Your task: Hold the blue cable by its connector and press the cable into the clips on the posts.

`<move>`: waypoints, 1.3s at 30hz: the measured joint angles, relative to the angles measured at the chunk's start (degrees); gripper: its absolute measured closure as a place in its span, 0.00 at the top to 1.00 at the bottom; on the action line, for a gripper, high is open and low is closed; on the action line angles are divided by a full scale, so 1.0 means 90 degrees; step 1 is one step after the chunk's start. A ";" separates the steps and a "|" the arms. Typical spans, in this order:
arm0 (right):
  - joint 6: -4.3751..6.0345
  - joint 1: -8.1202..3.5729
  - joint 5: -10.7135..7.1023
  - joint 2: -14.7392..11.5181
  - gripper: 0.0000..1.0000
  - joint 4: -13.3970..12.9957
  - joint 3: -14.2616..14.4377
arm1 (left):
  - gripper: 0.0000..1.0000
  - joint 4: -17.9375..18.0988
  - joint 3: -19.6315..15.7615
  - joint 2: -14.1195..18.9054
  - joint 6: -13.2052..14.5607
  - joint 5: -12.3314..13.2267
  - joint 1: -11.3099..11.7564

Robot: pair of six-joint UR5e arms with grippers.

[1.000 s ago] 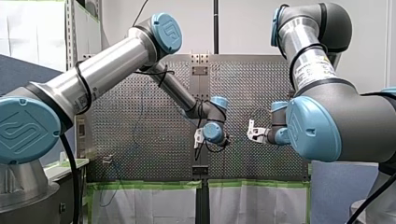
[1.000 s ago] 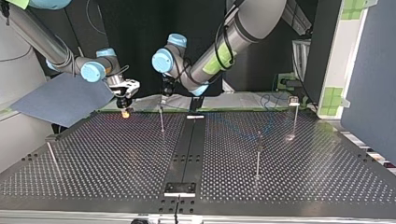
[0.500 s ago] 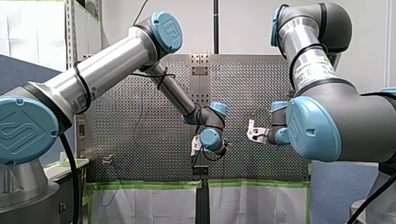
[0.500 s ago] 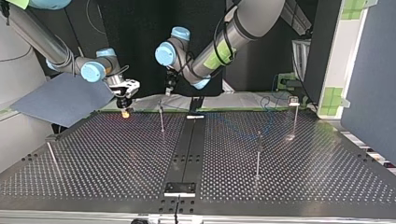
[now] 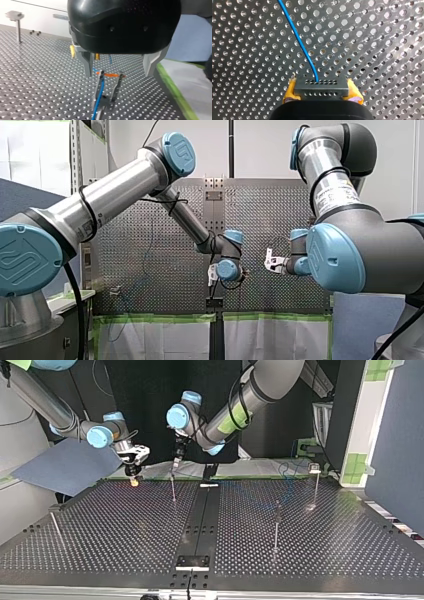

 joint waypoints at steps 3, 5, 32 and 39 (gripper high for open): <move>0.0002 0.0000 0.0000 0.0000 0.00 0.0004 0.0001 | 1.00 0.0183 0.0002 0.0000 -0.0002 0.0000 0.0003; 0.0002 0.0000 0.0000 0.0000 0.00 0.0005 0.0001 | 1.00 0.0308 0.0001 0.0000 -0.0003 -0.0002 0.0004; 0.0002 0.0000 -0.0007 0.0009 0.00 0.0007 0.0000 | 1.00 0.0480 0.0002 0.0000 -0.0019 -0.0071 0.0034; 0.0009 -0.0001 0.0057 0.0009 0.00 0.0073 0.0000 | 1.00 0.0467 0.0001 -0.0001 -0.0084 -0.0069 0.0045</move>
